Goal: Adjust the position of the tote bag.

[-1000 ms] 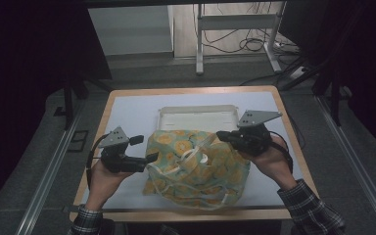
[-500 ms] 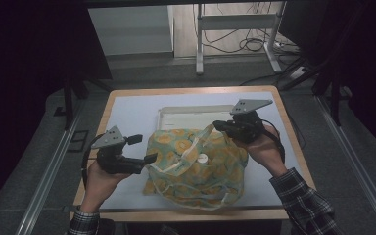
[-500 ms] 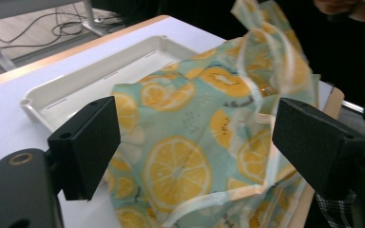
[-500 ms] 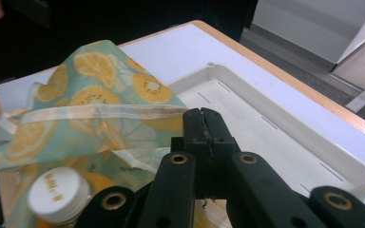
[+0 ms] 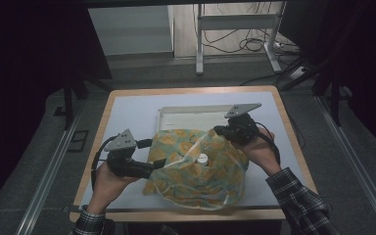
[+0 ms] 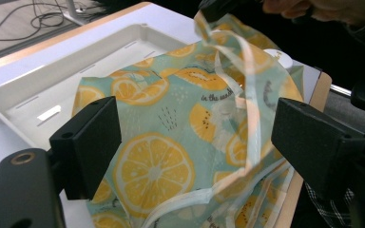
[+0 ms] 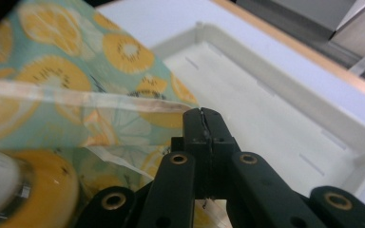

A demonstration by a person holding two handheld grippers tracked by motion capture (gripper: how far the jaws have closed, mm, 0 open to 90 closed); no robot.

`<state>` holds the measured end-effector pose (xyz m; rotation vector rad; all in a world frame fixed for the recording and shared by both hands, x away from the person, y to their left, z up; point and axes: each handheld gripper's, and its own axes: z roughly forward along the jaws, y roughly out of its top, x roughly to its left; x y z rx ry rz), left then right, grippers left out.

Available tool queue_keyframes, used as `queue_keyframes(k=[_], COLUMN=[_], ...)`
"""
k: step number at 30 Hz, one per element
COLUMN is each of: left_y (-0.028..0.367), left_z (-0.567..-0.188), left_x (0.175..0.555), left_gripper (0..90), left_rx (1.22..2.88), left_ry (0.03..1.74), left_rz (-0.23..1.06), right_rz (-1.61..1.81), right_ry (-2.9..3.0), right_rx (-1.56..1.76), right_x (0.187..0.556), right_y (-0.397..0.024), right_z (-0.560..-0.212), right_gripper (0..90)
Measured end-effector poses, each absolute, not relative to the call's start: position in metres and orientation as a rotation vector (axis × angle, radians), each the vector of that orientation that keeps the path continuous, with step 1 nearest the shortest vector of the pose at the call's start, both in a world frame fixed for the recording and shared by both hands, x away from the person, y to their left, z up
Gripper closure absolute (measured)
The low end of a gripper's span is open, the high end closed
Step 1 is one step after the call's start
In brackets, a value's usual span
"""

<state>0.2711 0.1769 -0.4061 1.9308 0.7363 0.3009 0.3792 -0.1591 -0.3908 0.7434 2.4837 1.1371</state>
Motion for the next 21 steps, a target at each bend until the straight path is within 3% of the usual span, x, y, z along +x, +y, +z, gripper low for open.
queue_keyframes(k=[7, 9, 17, 21], left_y=[0.169, 0.167, 0.156, 0.138], left_z=[-0.408, -0.405, -0.396, -0.398], left_x=[0.272, 0.271, 0.263, 0.261], left_gripper=[17.1, 17.5, 22.5, 27.3], left_rx=[1.952, 1.946, 1.947, 1.994], left_ry=[0.715, 0.708, 0.651, 0.595], left_rz=[0.296, 0.296, 0.271, 0.247], right_rz=[1.098, 1.124, 1.182, 1.197], right_ry=[2.553, 2.554, 2.536, 2.545], right_rx=[0.789, 0.782, 0.746, 0.727], right_x=[0.384, 0.381, 0.365, 0.355], right_y=[-0.162, -0.165, -0.175, -0.175], right_z=[-0.41, -0.406, -0.389, -0.384], right_gripper=[85.4, 79.4, 69.5, 69.0])
